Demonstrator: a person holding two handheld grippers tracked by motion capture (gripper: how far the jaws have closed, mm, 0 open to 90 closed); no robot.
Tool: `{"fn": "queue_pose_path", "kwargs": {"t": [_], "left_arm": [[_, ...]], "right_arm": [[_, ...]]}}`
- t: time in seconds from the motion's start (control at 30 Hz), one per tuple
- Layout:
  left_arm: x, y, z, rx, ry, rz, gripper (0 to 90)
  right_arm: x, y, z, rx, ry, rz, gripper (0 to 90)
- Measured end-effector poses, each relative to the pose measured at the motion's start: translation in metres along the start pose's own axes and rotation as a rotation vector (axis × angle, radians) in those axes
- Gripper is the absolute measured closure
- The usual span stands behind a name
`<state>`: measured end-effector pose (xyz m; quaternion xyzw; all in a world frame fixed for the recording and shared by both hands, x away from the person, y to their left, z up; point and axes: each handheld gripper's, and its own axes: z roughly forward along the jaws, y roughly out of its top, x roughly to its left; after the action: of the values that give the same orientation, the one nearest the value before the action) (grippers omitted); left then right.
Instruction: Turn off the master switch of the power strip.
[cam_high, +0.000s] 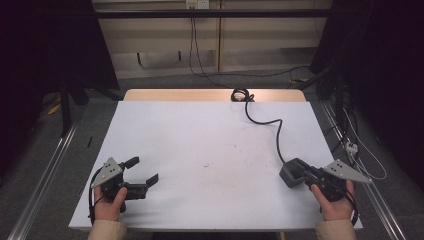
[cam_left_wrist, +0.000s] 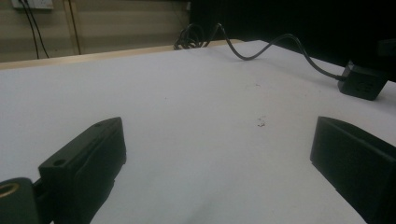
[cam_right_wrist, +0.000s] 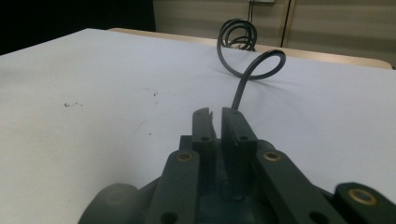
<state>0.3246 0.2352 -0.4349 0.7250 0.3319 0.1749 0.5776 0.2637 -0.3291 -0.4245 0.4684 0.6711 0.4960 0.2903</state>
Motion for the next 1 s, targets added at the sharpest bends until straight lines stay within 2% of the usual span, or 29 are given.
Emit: {"fn": "queue_pose_path", "kwargs": {"t": [0.17,0.37,0.57,1.0], "left_arm": [[0.0002,-0.0002,0.0002,0.002,0.0,-0.002,3.3],[0.0001,-0.0002,0.0003,0.002,-0.001,-0.001,3.3],[0.0005,-0.0002,0.0001,0.001,0.0,0.0,3.3],[0.0007,-0.0004,0.0005,0.003,-0.002,0.002,3.3]], "right_arm": [[0.0,-0.0003,-0.0002,0.003,-0.012,-0.004,90.0],[-0.0003,0.001,-0.0006,0.013,-0.006,-0.013,90.0],[-0.0007,0.003,-0.0017,0.019,0.009,0.006,90.0],[-0.0015,0.0027,-0.0008,0.05,0.015,0.008,90.0]]}}
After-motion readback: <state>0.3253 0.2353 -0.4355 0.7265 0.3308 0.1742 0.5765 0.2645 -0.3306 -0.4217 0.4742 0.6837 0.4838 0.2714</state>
